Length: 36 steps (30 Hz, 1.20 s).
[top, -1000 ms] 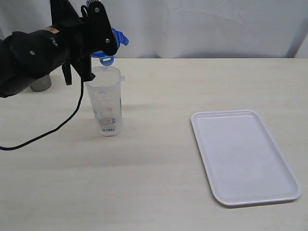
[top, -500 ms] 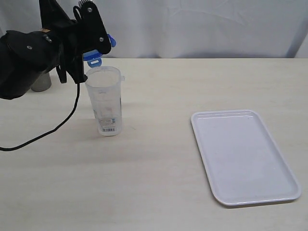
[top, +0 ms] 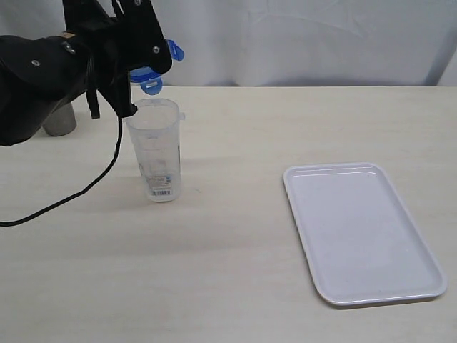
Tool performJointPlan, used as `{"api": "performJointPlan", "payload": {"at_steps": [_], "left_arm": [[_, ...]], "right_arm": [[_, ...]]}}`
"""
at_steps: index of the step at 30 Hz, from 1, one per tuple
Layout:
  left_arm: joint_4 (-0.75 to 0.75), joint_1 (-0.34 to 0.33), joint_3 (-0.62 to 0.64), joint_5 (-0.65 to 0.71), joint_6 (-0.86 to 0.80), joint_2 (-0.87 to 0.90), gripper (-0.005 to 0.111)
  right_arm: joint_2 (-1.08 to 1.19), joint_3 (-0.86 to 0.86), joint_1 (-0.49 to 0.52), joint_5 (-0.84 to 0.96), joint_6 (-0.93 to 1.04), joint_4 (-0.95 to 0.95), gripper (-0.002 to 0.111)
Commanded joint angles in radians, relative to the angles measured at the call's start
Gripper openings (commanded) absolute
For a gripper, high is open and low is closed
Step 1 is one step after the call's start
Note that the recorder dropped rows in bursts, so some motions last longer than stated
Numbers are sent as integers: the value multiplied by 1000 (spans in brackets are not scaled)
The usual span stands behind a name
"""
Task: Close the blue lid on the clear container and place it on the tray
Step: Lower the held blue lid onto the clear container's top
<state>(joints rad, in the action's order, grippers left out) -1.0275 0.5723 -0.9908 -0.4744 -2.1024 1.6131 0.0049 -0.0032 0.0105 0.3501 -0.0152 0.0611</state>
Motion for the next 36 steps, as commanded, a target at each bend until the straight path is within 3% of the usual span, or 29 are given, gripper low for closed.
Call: {"api": "performJointPlan", "payload": {"at_steps": [1,22,36], "left_arm": [[-6,4,1,-7,-3,-8,0],[-59,4,1,73,-24,-8,0],[9,45,71,-44,-40,-15,0]], "right_arm": [[-5,3,-1,-4,5,-1,4],[-5,3,-1,-4,5,-1,4],[-5,3,-1,-4,5,-1,4]]}}
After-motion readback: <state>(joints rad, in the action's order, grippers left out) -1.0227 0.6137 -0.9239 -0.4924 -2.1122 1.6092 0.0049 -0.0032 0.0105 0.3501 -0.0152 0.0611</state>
